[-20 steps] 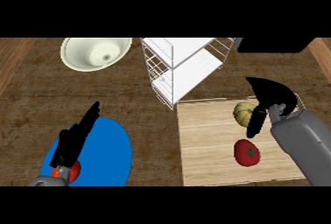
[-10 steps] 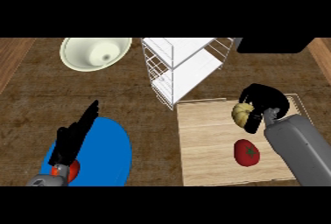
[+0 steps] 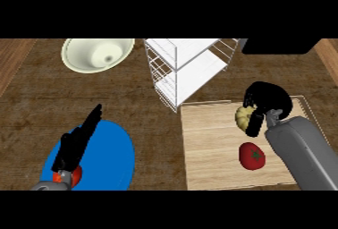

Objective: Pick the squash from the tray and place it in the tiered shelf

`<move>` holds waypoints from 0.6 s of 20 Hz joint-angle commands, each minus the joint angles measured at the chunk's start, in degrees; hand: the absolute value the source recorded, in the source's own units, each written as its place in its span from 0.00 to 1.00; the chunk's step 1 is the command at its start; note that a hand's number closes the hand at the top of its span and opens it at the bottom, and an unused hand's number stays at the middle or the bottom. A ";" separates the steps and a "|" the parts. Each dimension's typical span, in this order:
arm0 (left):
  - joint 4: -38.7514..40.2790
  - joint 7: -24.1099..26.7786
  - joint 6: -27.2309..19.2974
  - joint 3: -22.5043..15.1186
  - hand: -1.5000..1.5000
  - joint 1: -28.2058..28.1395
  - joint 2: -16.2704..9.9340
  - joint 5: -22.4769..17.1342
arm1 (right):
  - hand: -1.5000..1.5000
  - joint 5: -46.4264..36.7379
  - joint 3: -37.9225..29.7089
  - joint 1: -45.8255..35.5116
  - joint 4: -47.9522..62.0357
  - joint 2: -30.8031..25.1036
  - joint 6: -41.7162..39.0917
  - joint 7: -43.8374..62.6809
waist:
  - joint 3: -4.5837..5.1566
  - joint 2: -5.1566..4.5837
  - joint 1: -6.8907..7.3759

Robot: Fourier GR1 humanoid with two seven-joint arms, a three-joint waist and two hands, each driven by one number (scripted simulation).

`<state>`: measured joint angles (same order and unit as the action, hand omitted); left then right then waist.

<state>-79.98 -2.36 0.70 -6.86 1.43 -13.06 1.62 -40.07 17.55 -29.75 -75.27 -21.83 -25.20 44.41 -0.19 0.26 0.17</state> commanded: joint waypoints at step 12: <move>2.80 0.25 3.41 1.88 0.50 0.25 -1.02 -0.76 | 1.00 4.11 -6.84 1.17 1.56 -16.84 7.08 -49.90 | 0.13 -0.52 0.15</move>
<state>-79.49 -2.88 2.69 -5.45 2.11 -13.26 0.97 -37.27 13.94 -28.11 -75.81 -35.03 -21.16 6.33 -0.29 -0.15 0.34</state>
